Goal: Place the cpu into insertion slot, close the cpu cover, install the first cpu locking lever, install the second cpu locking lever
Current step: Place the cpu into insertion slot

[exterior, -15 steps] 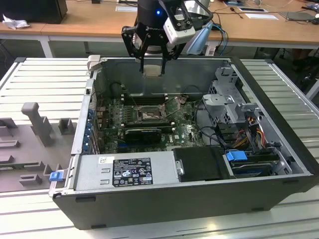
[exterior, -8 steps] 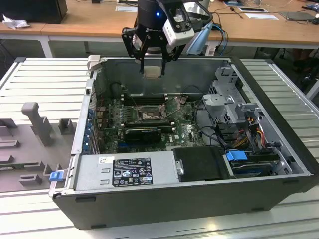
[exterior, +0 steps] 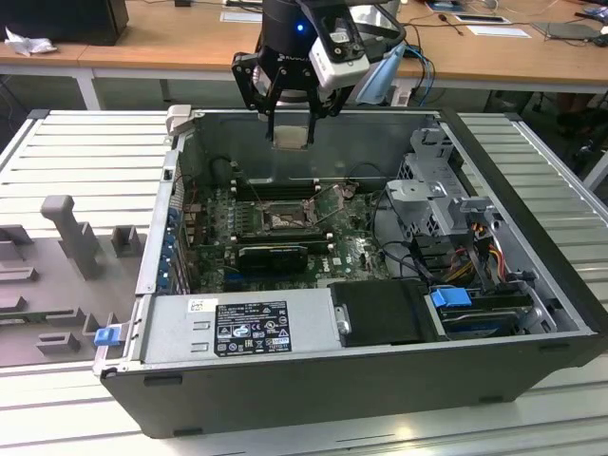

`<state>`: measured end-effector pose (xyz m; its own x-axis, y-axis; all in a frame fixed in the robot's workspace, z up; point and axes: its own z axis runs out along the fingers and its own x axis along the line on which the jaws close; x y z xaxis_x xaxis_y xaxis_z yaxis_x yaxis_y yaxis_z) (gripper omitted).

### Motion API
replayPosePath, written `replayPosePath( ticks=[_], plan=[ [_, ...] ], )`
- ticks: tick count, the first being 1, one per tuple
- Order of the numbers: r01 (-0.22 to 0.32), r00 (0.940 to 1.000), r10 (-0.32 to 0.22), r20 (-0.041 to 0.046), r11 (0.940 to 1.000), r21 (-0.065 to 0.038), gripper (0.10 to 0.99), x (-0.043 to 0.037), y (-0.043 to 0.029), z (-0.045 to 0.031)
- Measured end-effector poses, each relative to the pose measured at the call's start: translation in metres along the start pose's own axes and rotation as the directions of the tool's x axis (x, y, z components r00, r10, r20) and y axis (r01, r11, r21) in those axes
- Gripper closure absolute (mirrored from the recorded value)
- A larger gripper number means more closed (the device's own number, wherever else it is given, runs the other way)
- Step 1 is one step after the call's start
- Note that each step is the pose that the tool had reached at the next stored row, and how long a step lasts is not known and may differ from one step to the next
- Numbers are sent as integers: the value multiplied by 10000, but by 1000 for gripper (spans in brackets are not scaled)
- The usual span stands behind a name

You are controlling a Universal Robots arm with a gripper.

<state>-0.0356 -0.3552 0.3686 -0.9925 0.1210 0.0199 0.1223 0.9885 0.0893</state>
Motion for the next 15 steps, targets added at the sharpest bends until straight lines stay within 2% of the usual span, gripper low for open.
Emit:
replayPosePath(
  ticks=[15],
  plan=[
    [-423,9991,423,37,9991,-9,557,0,0,0]
  ],
)
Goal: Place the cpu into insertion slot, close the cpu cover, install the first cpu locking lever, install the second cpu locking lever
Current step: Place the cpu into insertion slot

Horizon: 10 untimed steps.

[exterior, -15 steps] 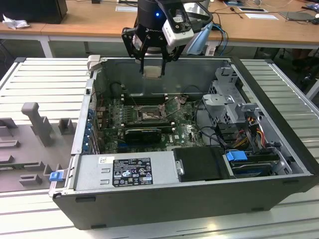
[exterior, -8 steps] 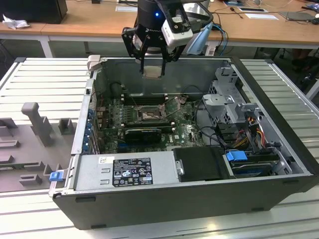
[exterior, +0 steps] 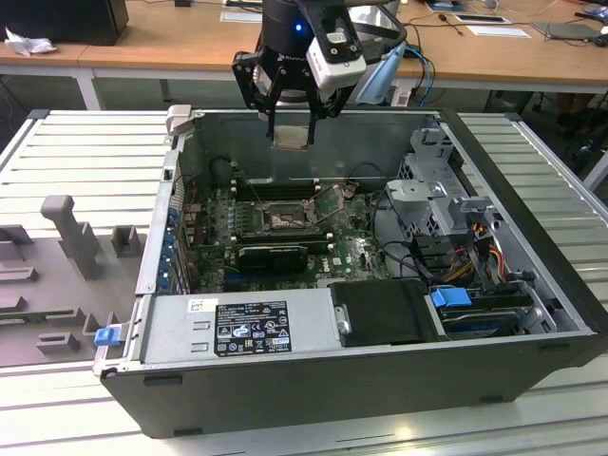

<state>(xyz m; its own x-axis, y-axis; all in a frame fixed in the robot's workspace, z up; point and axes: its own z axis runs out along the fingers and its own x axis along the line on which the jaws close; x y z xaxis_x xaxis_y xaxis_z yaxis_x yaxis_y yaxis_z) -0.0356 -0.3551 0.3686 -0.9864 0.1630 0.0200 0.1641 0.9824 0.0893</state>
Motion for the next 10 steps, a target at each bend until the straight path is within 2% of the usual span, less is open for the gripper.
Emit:
replayPosePath(
  ticks=[10],
  plan=[
    [-390,9992,390,35,9992,-9,557,0,0,0]
  ],
)
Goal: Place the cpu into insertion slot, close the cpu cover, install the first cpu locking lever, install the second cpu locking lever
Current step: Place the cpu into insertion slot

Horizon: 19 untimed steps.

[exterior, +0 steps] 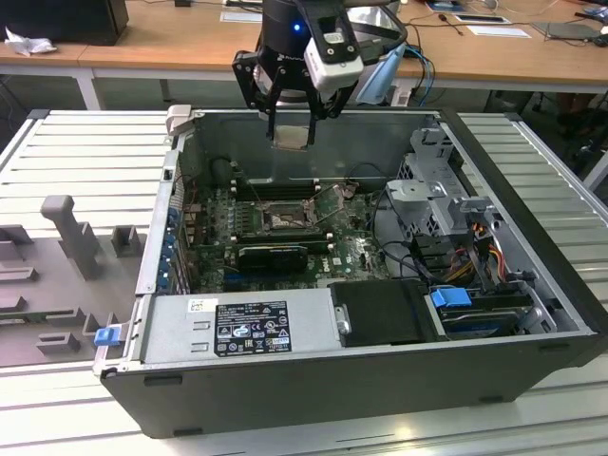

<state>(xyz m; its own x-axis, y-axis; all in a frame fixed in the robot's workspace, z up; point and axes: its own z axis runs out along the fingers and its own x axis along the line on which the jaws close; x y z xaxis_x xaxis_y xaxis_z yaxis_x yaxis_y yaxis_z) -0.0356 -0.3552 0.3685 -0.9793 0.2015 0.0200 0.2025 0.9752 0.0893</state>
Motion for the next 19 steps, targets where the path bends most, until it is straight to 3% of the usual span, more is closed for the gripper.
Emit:
replayPosePath(
  ticks=[19],
  plan=[
    [-416,9991,416,37,9991,-8,557,-1,-2,25]
  ],
)
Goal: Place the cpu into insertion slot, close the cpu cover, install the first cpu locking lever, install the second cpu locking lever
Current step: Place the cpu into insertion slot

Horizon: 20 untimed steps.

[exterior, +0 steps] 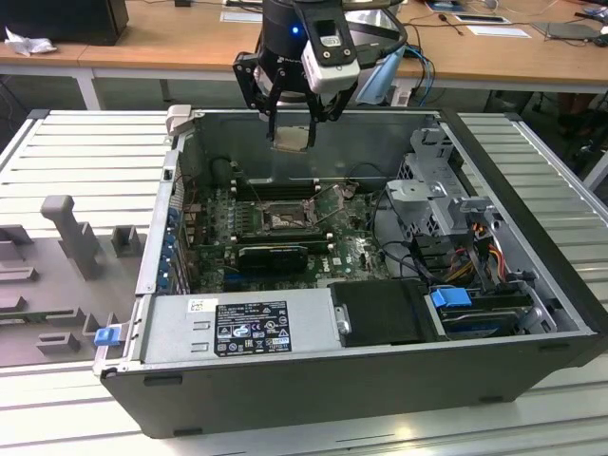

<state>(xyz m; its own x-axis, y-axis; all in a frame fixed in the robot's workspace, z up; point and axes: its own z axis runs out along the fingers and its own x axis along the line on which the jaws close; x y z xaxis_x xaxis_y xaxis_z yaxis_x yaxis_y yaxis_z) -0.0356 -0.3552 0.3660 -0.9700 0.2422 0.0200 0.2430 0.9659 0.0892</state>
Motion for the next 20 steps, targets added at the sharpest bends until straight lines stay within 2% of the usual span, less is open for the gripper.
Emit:
replayPosePath(
  ticks=[20],
  plan=[
    [-784,9969,784,70,9969,-19,557,0,0,4]
  ],
)
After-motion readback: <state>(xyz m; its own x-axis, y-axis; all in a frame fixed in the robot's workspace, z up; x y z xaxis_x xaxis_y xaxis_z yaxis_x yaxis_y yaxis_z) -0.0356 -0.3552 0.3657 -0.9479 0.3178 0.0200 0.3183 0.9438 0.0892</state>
